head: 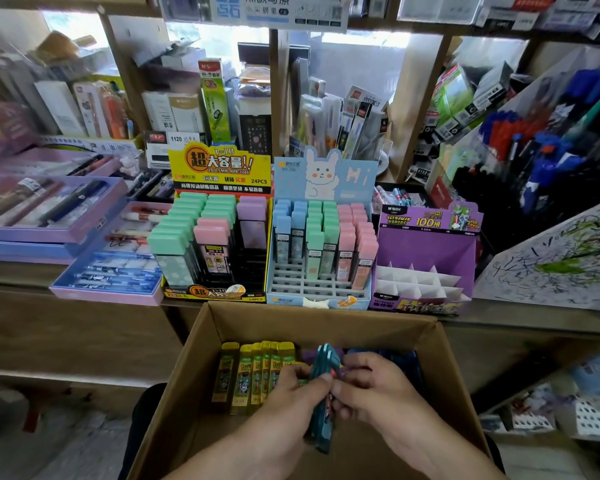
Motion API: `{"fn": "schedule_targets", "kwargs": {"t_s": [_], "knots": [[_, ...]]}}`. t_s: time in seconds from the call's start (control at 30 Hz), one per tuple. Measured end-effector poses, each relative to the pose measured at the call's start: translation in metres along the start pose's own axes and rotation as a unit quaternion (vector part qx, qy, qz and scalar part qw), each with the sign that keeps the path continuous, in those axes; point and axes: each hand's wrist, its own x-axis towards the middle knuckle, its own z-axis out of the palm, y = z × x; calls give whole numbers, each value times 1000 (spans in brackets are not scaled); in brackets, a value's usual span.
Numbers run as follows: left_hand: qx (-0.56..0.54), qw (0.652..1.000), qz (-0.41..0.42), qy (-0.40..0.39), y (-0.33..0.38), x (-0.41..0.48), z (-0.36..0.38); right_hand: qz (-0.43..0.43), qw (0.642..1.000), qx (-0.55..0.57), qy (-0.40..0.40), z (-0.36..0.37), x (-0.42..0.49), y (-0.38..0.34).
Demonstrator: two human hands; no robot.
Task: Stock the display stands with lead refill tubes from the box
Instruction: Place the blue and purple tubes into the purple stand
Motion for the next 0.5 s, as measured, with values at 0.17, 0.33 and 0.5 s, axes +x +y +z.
{"fn": "schedule_targets", "kwargs": {"t_s": [0.17, 0.33, 0.5], "knots": [[-13, 999, 28, -39, 12, -17, 1, -37, 998, -42, -25, -5, -9, -14], [-25, 993, 106, -51, 21, -30, 3, -48, 997, -51, -28, -2, -20, -25], [-54, 988, 136, -38, 22, -33, 1, -92, 995, -27, -38, 5, -28, -24]]}}
